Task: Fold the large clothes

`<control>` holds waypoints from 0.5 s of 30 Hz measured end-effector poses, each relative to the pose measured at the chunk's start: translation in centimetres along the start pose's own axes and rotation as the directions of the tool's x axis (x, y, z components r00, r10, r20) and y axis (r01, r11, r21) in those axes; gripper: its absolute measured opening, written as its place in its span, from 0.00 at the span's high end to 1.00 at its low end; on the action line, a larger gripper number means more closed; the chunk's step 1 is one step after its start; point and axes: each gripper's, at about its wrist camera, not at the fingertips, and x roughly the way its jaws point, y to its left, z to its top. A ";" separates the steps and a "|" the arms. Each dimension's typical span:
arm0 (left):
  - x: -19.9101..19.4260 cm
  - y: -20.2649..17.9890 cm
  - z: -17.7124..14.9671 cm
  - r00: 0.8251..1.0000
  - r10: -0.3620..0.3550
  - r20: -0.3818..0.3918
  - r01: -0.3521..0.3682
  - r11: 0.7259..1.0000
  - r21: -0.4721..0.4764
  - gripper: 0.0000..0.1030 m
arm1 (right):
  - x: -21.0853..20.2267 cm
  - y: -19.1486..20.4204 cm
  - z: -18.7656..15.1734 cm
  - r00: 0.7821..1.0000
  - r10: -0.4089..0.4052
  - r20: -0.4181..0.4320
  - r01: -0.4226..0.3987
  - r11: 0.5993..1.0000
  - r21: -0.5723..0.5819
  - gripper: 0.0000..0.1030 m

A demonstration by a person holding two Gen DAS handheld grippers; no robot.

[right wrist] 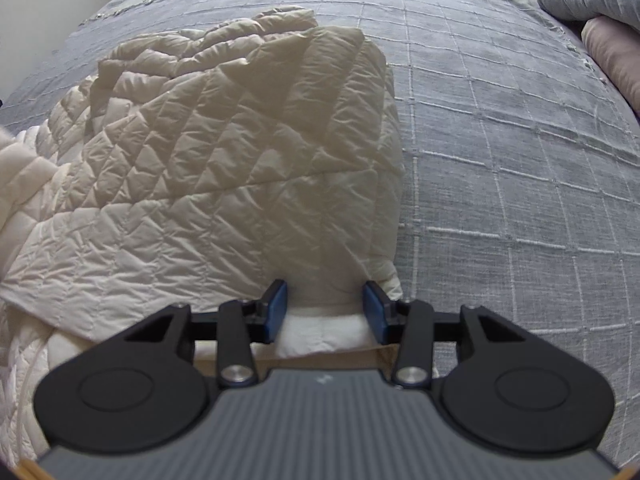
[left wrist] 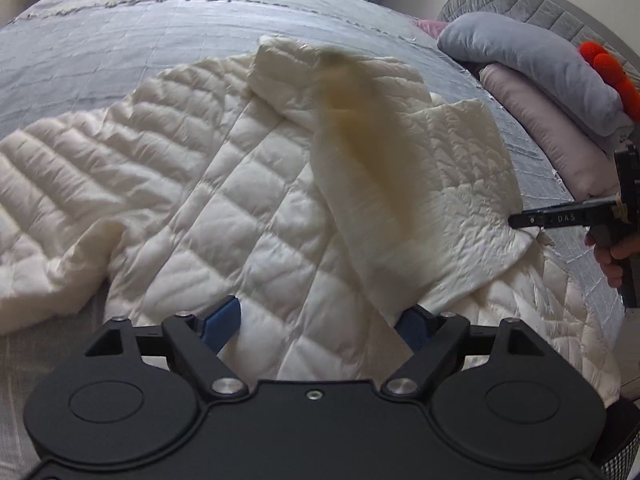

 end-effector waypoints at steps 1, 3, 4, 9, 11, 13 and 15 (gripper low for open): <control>-0.3 0.2 -0.4 1.000 0.004 0.002 -0.004 1.000 0.004 0.22 | -0.1 0.3 0.1 1.000 -0.022 -0.001 0.022 1.000 -0.009 0.58; -0.9 0.7 -0.8 1.000 -0.010 0.011 0.010 1.000 0.016 0.22 | -0.4 0.8 0.1 0.999 -0.044 0.000 0.044 0.999 -0.031 0.50; -1.0 1.0 -0.8 1.000 -0.020 0.018 0.020 1.000 0.004 0.22 | -0.6 1.0 0.2 0.999 -0.053 0.004 0.053 0.998 -0.036 0.40; -0.1 2.9 0.8 0.997 -0.052 0.056 0.057 0.994 -0.096 0.25 | -2.3 1.2 0.3 0.999 -0.028 0.042 0.029 0.999 -0.018 0.26; 0.6 3.0 1.4 0.997 -0.041 0.073 0.051 0.990 -0.132 0.34 | -2.7 1.0 0.4 0.998 -0.021 0.058 0.021 1.000 0.004 0.21; 1.7 2.6 2.4 0.996 0.010 0.083 0.000 0.992 -0.124 0.70 | -2.9 0.9 0.7 0.997 -0.034 0.074 0.033 0.999 0.014 0.20; 1.6 1.7 3.5 0.990 0.053 0.134 -0.039 0.994 -0.103 0.86 | -3.3 0.8 1.1 0.992 -0.057 0.114 0.056 0.998 0.018 0.20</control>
